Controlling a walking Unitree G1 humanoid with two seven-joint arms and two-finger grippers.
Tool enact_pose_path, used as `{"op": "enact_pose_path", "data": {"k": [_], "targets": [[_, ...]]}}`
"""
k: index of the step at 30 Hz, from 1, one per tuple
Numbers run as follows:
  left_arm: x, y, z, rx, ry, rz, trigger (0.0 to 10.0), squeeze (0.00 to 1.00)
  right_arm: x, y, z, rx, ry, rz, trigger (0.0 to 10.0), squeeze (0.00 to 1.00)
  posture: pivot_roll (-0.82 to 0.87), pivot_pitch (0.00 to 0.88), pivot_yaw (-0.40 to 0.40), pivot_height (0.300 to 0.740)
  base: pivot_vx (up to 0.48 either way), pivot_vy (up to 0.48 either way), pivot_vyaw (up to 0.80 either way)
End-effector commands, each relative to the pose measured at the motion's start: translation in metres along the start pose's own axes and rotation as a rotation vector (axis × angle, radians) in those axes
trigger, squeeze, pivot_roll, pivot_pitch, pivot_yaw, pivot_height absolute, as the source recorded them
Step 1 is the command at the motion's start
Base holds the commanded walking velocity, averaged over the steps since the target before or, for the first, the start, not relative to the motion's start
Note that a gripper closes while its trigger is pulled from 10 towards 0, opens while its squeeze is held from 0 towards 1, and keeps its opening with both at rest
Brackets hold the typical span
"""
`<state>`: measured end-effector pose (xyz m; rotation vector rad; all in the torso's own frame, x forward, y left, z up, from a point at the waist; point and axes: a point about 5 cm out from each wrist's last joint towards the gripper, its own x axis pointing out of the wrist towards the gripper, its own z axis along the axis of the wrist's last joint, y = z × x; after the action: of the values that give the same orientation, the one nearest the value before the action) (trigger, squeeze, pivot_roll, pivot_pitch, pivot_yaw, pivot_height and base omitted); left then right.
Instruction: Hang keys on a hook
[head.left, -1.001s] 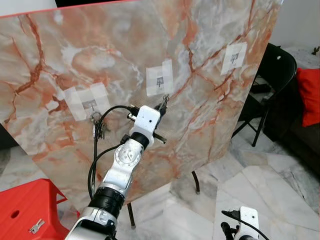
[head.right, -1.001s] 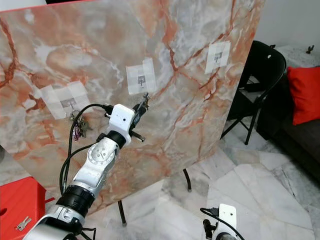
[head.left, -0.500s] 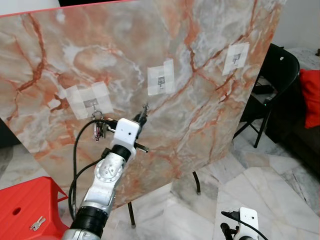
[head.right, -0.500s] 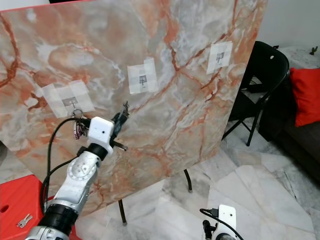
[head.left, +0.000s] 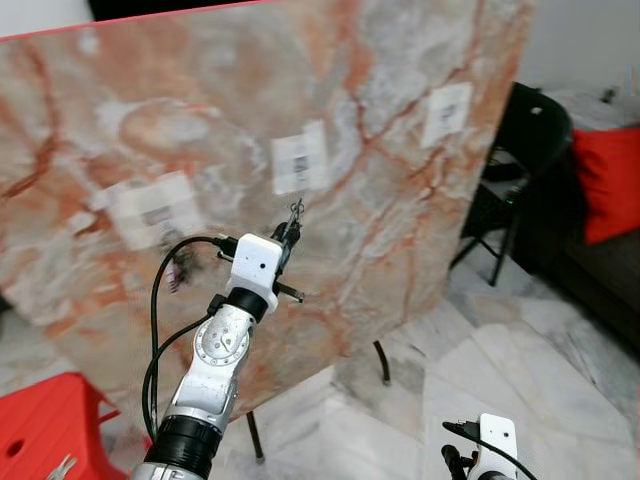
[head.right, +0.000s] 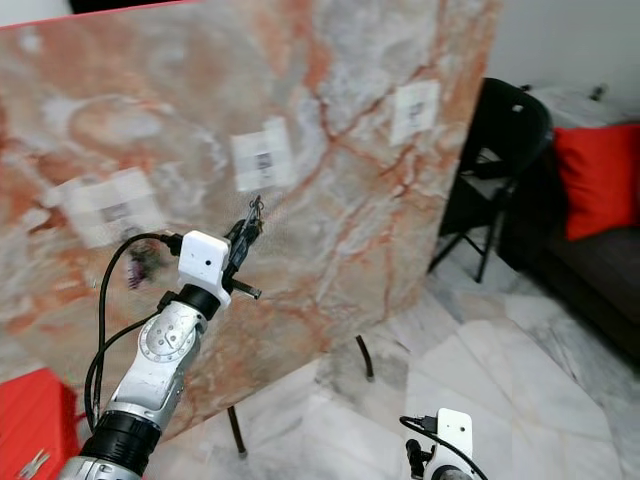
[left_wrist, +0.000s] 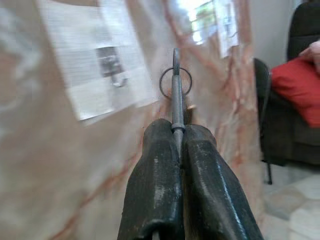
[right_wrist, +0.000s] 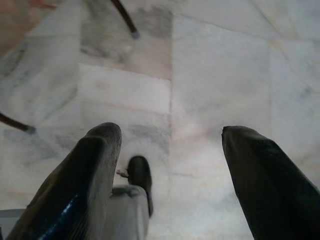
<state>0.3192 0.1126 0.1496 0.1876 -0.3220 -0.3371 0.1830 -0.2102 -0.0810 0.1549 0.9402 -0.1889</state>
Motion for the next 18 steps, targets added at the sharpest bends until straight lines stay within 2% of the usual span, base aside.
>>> {"op": "enact_pose_path", "data": {"k": [1, 18], "targets": [[-0.0032, 0.0013, 0.0014, 0.006, 0.0, -0.004, 10.0, 0.0, 0.0006, 0.0012, 0.0033, -0.016, -0.006, 0.004, 10.0, 0.0, 0.04, 0.0, -0.023, 0.732, 0.24, 0.0, 0.0], [-0.0025, -0.0015, 0.0028, -0.002, -0.003, -0.013, 10.0, 0.0, 0.0007, 0.0015, 0.0041, -0.019, -0.009, 0.006, 10.0, 0.0, 0.04, 0.0, -0.023, 0.732, 0.264, 0.0, 0.0]]}}
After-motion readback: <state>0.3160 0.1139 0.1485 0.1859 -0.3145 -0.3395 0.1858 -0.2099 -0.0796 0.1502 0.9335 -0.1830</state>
